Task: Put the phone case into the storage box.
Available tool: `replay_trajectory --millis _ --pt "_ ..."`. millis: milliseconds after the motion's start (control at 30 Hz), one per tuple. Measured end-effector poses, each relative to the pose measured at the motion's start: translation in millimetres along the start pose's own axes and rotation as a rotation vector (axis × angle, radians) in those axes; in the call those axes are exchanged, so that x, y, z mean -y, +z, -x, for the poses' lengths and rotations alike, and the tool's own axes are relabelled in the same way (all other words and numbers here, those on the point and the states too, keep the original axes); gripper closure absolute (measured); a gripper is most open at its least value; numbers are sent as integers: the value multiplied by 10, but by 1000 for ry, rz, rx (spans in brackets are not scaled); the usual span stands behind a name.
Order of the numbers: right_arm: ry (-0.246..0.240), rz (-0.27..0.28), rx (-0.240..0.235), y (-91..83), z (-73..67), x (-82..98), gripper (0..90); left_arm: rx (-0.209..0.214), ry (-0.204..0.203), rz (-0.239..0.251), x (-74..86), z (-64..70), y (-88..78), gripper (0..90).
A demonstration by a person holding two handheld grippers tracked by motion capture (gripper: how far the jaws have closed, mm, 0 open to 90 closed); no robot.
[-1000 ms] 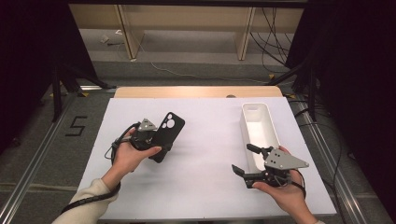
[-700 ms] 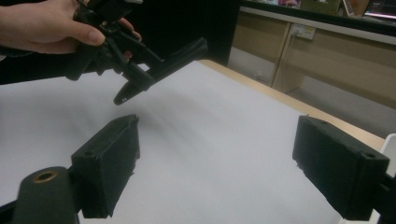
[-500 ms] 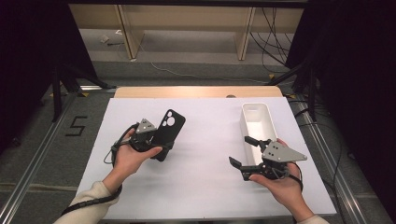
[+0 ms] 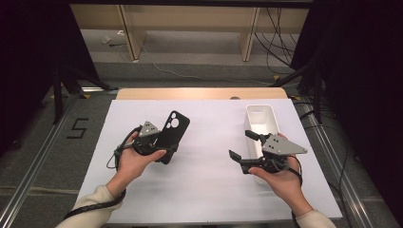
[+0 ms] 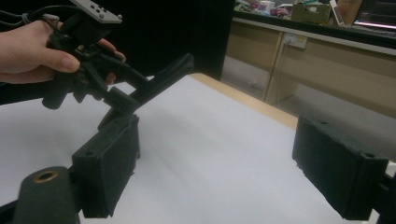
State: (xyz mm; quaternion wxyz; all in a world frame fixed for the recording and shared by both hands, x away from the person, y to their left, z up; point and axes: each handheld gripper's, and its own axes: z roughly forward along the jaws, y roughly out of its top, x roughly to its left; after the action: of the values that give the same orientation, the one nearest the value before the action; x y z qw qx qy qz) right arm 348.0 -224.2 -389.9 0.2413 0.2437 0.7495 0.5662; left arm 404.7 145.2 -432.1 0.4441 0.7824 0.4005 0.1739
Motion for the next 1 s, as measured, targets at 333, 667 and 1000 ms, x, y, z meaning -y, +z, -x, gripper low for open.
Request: replay_trajectory --millis 333,667,1000 --pt "8 10 4 136 45 -99 163 4 1 22 -17 63 -5 156" --pt "6 20 -4 245 59 -174 164 4 -1 52 -50 112 -26 156" --pt "15 25 -4 341 87 -216 165 19 10 64 -60 209 -18 156"
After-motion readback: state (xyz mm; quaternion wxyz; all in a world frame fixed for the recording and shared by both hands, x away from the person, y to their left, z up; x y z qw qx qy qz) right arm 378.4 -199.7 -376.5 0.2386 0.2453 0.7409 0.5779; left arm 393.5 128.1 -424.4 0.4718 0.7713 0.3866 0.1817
